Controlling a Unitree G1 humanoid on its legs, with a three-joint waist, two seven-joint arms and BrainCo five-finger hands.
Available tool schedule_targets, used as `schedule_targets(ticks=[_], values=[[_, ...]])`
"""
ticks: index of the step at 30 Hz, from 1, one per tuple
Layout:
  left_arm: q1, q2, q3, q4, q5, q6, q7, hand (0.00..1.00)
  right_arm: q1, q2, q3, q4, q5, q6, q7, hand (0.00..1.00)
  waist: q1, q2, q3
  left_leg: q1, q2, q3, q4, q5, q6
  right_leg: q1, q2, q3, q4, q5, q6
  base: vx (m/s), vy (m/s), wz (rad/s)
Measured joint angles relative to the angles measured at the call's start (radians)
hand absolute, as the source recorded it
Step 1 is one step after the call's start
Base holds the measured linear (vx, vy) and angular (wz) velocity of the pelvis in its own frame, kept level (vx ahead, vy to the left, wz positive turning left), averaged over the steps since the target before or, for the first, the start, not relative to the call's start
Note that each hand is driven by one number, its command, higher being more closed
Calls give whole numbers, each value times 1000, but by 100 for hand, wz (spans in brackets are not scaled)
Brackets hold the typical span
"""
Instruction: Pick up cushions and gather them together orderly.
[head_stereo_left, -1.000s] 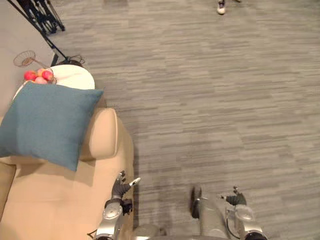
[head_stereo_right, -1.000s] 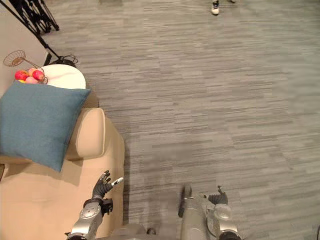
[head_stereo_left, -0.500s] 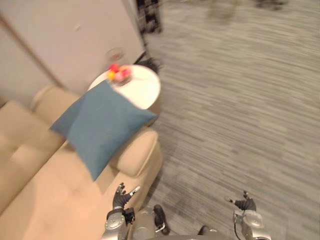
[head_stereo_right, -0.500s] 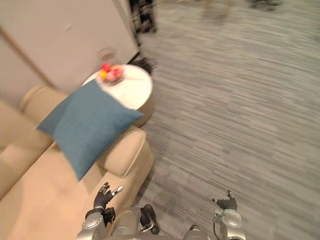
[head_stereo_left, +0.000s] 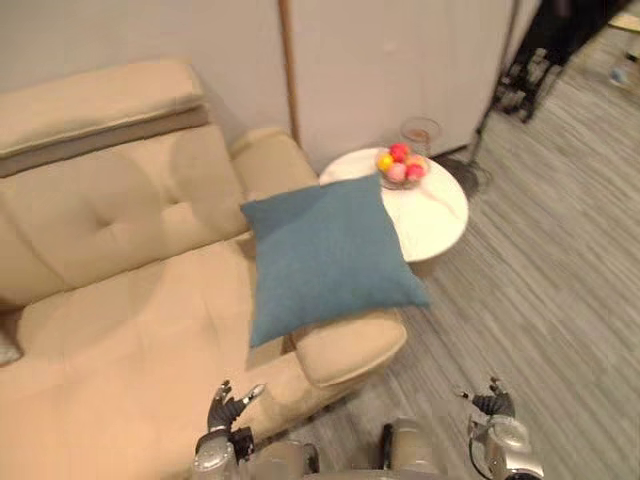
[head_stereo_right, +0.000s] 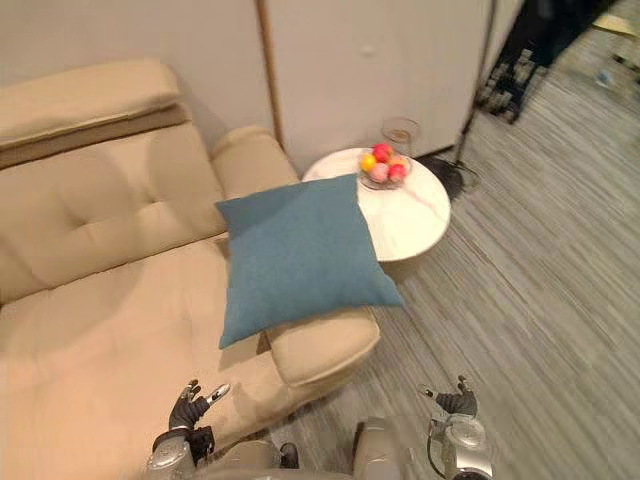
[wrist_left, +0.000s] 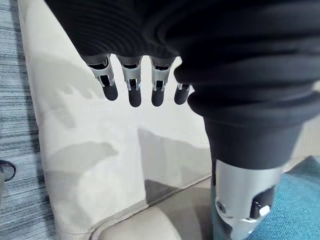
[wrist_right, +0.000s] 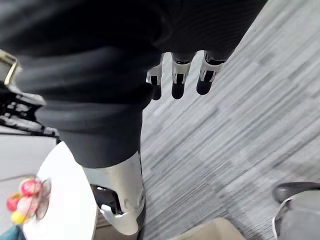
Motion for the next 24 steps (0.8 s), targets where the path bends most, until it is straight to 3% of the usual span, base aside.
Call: schedule_targets(ticks=[2,5,8,12,16,24], values=[[-2,12,-3,5,2,-3,0,0,38,27,0,-2,0,1,0,0,1,-31,-17,1,-7,-40,30,-37,-47,6,-9,32,-41,129,-26,225,-337,150],[19,-19,-6,-1,9,-4,0,0,50,49,-1,-76,-1,3,2,0,13,20,-44,3,69,-81,18,-44,-90,16,31,-54,-32,94,-67,246,-362,59],[2,-20,-6,-13,10,-4,-2,0,47,52,-18,-151,-3,-14,0,0,11,37,-52,10,117,-83,-83,9,-149,29,62,-107,-84,103,-99,95,-227,31],[-31,-10,-3,-44,9,-5,0,0,44,33,-56,-193,-3,-19,-18,0,1,28,-55,8,153,-6,-161,95,-163,65,62,-165,-168,132,-124,14,-121,44],[-57,41,-2,-61,9,-5,6,0,41,0,-92,-249,-6,-21,-22,0,-1,19,-56,2,163,96,-239,163,-156,97,57,-203,-277,188,-123,-36,-13,26],[-180,148,-3,-57,7,-5,26,0,-75,-54,-37,-267,28,-25,-16,0,-1,15,-40,-57,145,109,-262,181,-156,102,53,-203,-424,290,-110,-48,34,1]])
